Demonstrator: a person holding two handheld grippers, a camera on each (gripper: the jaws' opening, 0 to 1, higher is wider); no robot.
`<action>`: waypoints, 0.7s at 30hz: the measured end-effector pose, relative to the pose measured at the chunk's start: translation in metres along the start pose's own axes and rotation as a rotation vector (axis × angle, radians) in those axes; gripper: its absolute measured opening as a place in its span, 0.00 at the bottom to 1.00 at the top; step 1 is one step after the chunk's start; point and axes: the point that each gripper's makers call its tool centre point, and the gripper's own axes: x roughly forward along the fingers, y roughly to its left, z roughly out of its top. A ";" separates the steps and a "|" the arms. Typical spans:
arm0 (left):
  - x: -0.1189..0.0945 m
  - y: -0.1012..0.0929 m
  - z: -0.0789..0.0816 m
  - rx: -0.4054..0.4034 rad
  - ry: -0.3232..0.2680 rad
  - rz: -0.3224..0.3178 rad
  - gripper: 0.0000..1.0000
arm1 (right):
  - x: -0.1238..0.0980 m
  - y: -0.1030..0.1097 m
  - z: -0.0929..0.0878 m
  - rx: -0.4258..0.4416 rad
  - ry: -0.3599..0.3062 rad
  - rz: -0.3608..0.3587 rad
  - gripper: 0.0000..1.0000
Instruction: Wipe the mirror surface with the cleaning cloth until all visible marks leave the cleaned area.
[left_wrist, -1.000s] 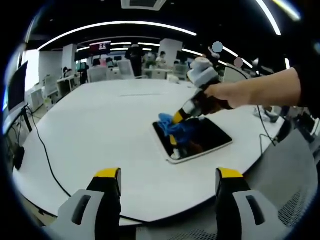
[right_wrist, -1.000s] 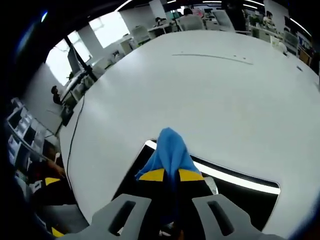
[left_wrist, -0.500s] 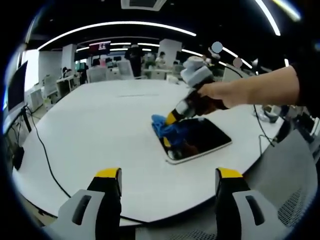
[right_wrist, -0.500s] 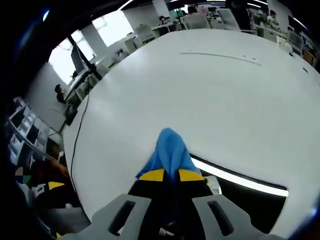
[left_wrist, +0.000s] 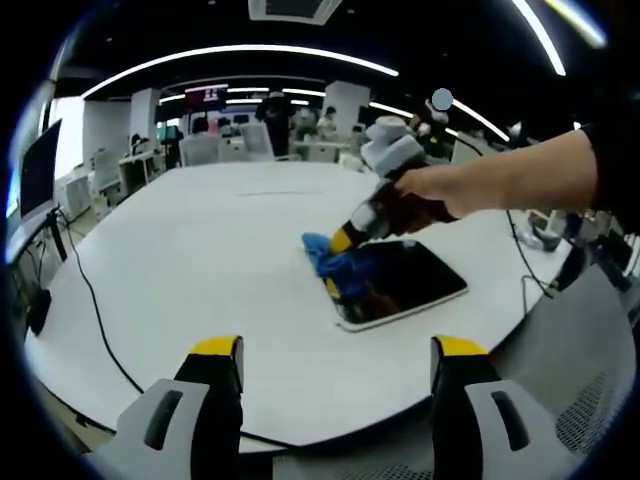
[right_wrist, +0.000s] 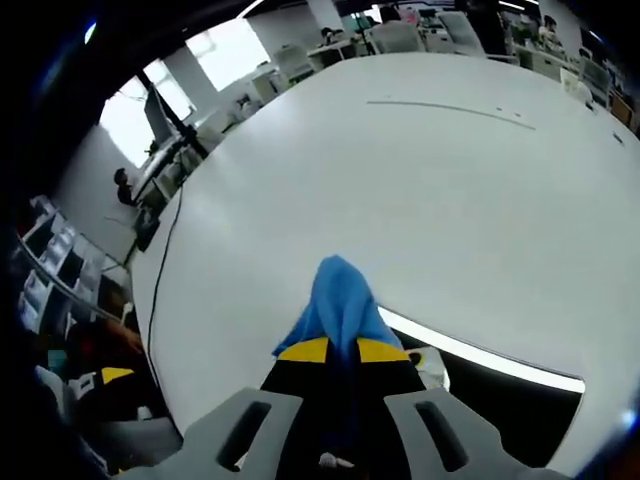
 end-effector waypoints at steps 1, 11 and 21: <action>0.000 0.000 0.000 0.000 -0.002 -0.001 0.76 | 0.000 0.000 0.000 -0.002 0.002 -0.002 0.03; -0.001 -0.002 0.000 0.000 0.000 -0.002 0.76 | 0.001 0.002 0.000 -0.016 0.001 -0.010 0.03; 0.001 -0.002 0.000 0.002 0.000 -0.006 0.76 | 0.002 0.004 0.000 -0.046 0.004 -0.012 0.03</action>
